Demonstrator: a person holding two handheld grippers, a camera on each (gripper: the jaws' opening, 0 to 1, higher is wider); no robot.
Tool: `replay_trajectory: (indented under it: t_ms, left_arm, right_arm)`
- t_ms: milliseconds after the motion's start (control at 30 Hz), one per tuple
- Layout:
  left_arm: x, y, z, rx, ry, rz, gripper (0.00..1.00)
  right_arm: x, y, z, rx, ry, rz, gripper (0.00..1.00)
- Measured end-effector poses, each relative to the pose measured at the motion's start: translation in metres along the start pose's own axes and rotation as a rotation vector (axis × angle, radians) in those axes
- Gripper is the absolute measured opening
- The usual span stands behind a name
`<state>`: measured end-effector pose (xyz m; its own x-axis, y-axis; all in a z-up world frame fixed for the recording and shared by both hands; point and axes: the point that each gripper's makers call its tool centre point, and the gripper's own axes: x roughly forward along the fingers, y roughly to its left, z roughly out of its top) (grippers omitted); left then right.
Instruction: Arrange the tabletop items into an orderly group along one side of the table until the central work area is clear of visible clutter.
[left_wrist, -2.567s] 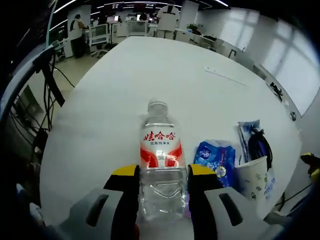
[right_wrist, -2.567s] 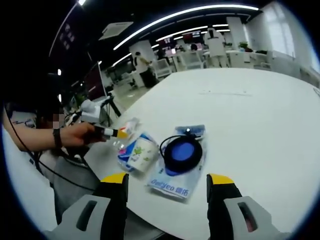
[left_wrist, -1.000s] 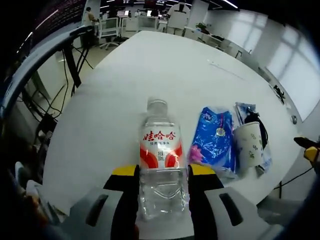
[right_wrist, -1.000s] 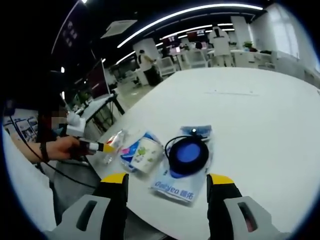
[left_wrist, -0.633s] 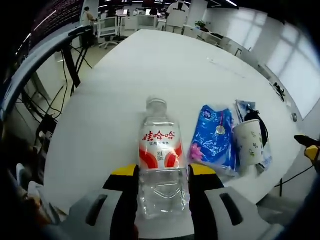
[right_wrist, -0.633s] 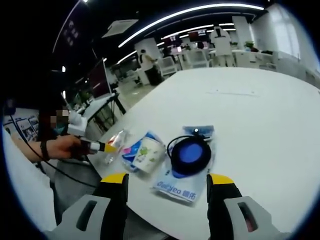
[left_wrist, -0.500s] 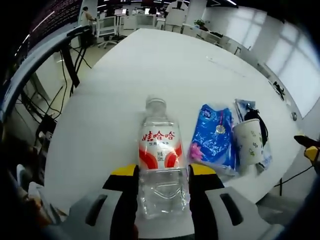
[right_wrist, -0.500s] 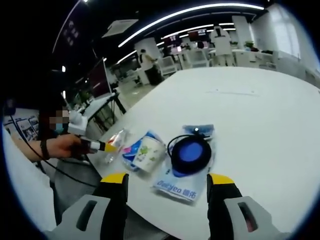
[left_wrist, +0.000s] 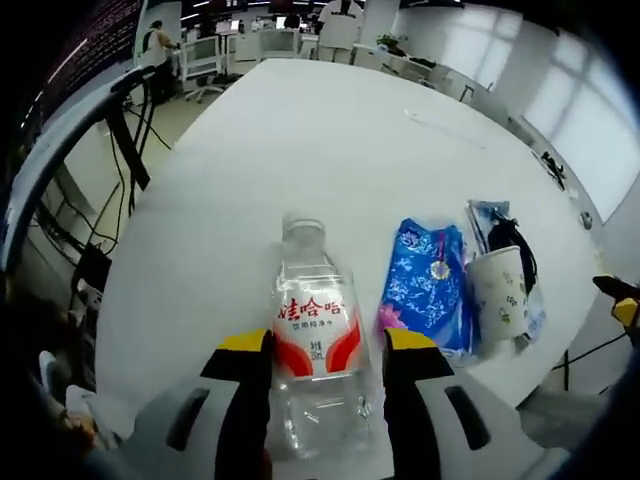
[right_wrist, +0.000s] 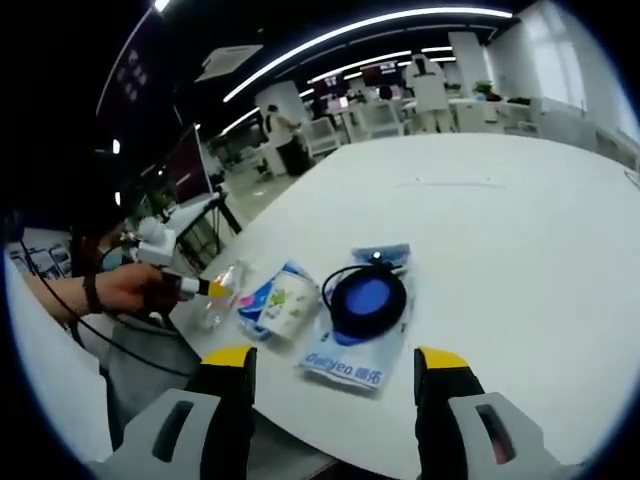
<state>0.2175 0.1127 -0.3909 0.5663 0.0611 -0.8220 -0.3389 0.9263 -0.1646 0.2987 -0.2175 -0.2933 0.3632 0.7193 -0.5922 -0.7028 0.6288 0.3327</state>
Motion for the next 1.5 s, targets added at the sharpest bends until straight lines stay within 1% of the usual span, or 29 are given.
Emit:
replay_trajectory:
  t_ms: [100,133,233,267,367,400,433,467,567,600,767,833,900,933,1033,1067,1100,1133,1167,1200,1300,1400,1500]
  left_arm:
    - [0.001,-0.001,0.005,-0.015,0.001,-0.016,0.46]
    - [0.005,-0.001,0.011,-0.012,0.0,-0.021,0.46]
    - [0.011,0.0,0.023,0.016,0.005,-0.025,0.46]
    - [0.006,-0.004,0.02,0.024,0.006,-0.028,0.47]
    - [0.01,-0.004,0.026,0.048,0.022,-0.037,0.47]
    - [0.01,-0.012,0.027,0.062,0.041,-0.046,0.47]
    - [0.011,-0.014,0.028,0.062,0.045,-0.049,0.47]
    - [0.014,-0.009,0.028,0.07,0.06,-0.056,0.47]
    - [0.016,-0.014,0.023,0.092,0.095,-0.058,0.47]
    - [0.018,-0.014,0.024,0.097,0.105,-0.055,0.47]
    - [0.028,-0.009,0.024,0.108,0.153,-0.049,0.48]
    - [0.026,-0.011,0.02,0.112,0.174,-0.045,0.48]
    - [0.026,-0.007,0.017,0.114,0.191,-0.04,0.49]
    - [0.021,-0.011,0.014,0.113,0.197,-0.038,0.49]
    - [0.016,-0.018,0.008,0.11,0.206,-0.043,0.49]
    - [0.016,-0.018,0.006,0.107,0.21,-0.044,0.46]
    - [0.015,-0.019,0.006,0.11,0.208,-0.043,0.43]
    - [0.015,-0.022,0.01,0.086,0.189,-0.051,0.42]
    - [0.014,-0.025,0.01,0.083,0.187,-0.071,0.41]
    - [0.018,-0.016,0.01,0.087,0.192,-0.065,0.41]
    - [0.019,-0.018,0.012,0.087,0.184,-0.072,0.4]
    - [0.021,-0.012,0.015,0.077,0.172,-0.069,0.4]
    - [0.02,-0.011,0.017,0.076,0.16,-0.067,0.4]
  right_arm:
    - [-0.005,0.001,-0.004,0.012,-0.006,-0.011,0.65]
    - [-0.006,0.001,-0.004,0.013,-0.007,-0.012,0.65]
    - [-0.009,0.0,-0.007,0.021,-0.01,-0.018,0.65]
    - [-0.01,-0.001,-0.007,0.022,-0.012,-0.02,0.65]
    - [-0.016,-0.001,-0.01,0.03,-0.018,-0.027,0.65]
    - [-0.017,-0.002,-0.011,0.03,-0.018,-0.029,0.65]
    - [-0.017,-0.004,-0.012,0.031,-0.016,-0.032,0.65]
    - [-0.018,-0.004,-0.013,0.033,-0.014,-0.034,0.65]
    - [-0.019,-0.007,-0.015,0.036,-0.013,-0.04,0.65]
    - [-0.02,-0.009,-0.015,0.039,-0.013,-0.042,0.65]
    - [-0.02,-0.011,-0.011,0.042,-0.018,-0.049,0.65]
    - [-0.02,-0.011,-0.011,0.04,-0.017,-0.05,0.65]
    - [-0.02,-0.011,-0.01,0.039,-0.017,-0.05,0.65]
    - [-0.021,-0.011,-0.01,0.039,-0.017,-0.05,0.65]
    - [-0.02,-0.013,-0.01,0.04,-0.015,-0.049,0.65]
    - [-0.019,-0.013,-0.01,0.04,-0.014,-0.048,0.65]
    - [-0.019,-0.013,-0.011,0.04,-0.012,-0.047,0.65]
    - [-0.019,-0.013,-0.012,0.041,-0.009,-0.045,0.65]
    - [-0.018,-0.013,-0.013,0.037,-0.004,-0.042,0.65]
    - [-0.018,-0.013,-0.013,0.035,-0.001,-0.042,0.65]
    - [-0.017,-0.014,-0.012,0.04,-0.002,-0.038,0.65]
    - [-0.014,-0.013,-0.009,0.032,0.0,-0.032,0.65]
    - [-0.012,-0.011,-0.008,0.024,0.001,-0.023,0.65]
